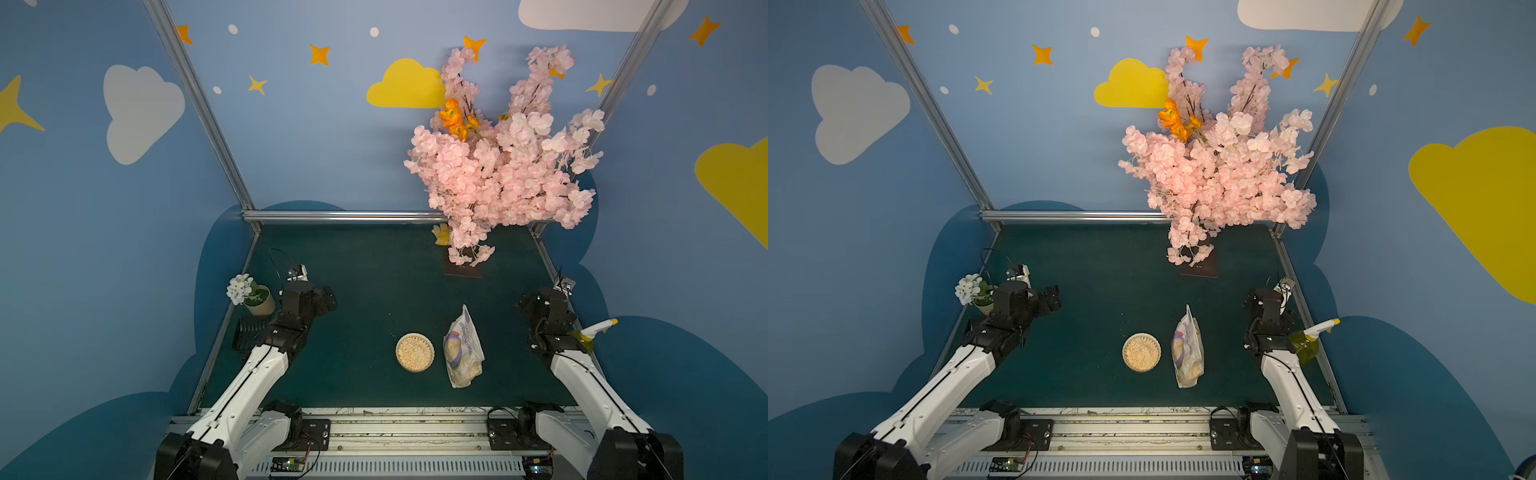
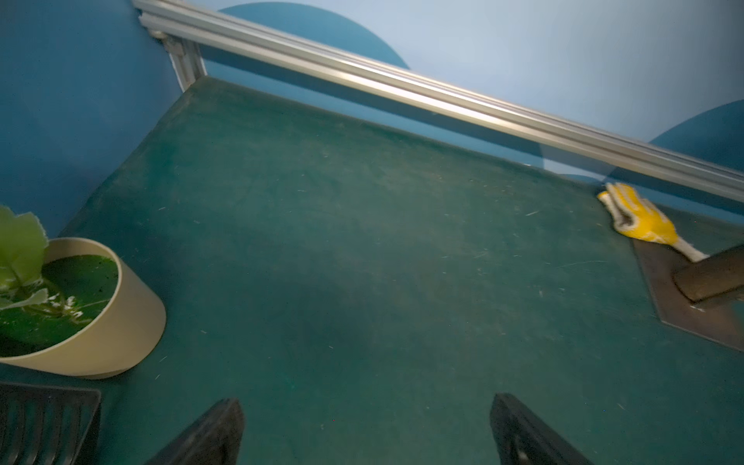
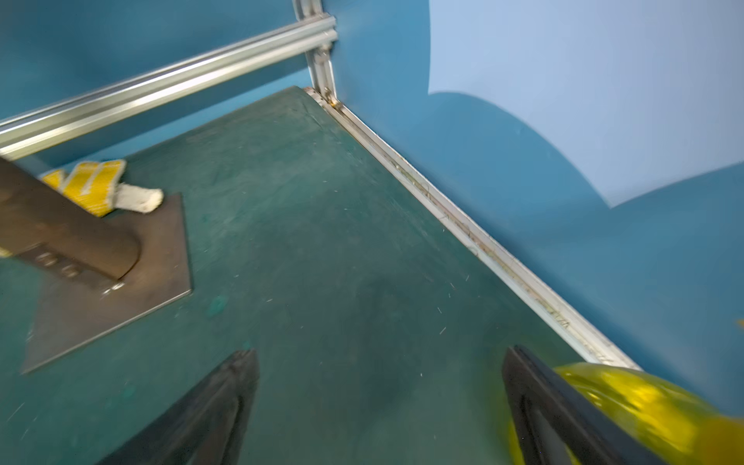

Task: Pour the oats into the breakfast bowl
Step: Reset both arms

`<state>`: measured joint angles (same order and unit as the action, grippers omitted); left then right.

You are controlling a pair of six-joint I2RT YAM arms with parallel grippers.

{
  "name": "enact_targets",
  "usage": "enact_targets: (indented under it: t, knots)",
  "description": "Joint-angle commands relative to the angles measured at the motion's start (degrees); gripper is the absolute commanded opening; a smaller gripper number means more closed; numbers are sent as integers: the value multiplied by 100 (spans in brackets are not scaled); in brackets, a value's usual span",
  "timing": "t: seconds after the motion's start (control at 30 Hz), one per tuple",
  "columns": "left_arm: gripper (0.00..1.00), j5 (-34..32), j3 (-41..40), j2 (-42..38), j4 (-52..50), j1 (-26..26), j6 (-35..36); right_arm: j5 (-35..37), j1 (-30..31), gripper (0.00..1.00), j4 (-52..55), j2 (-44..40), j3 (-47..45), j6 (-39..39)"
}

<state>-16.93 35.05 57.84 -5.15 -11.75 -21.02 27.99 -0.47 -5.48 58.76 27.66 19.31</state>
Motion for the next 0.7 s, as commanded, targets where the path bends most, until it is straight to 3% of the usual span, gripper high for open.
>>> enact_targets:
  t: [0.0,0.13,0.23,0.33,0.5,0.6,0.67]
  knots:
    - [100,65,-279,339,985,170,466,-738,-116,98,-1171,457,-118,-151]
    - [100,-58,-763,841,2410,214,1229,-1171,-62,98,-1361,1087,9,-952]
    - [100,-359,-617,1112,2340,377,1306,-1349,-6,98,-1764,1582,-45,-1058]
    - [100,-408,-807,1564,3124,386,2043,-1380,76,98,-1611,1907,237,-962]
    - [100,-297,-937,2197,3801,453,2336,-1353,279,98,-1605,2102,407,-1338]
    - [100,-102,-1030,2477,4430,524,2231,-1421,254,98,-2624,2229,-73,-1491]
    - [100,155,-1236,2892,5371,572,2380,-1284,246,98,-3582,2559,-411,-1384]
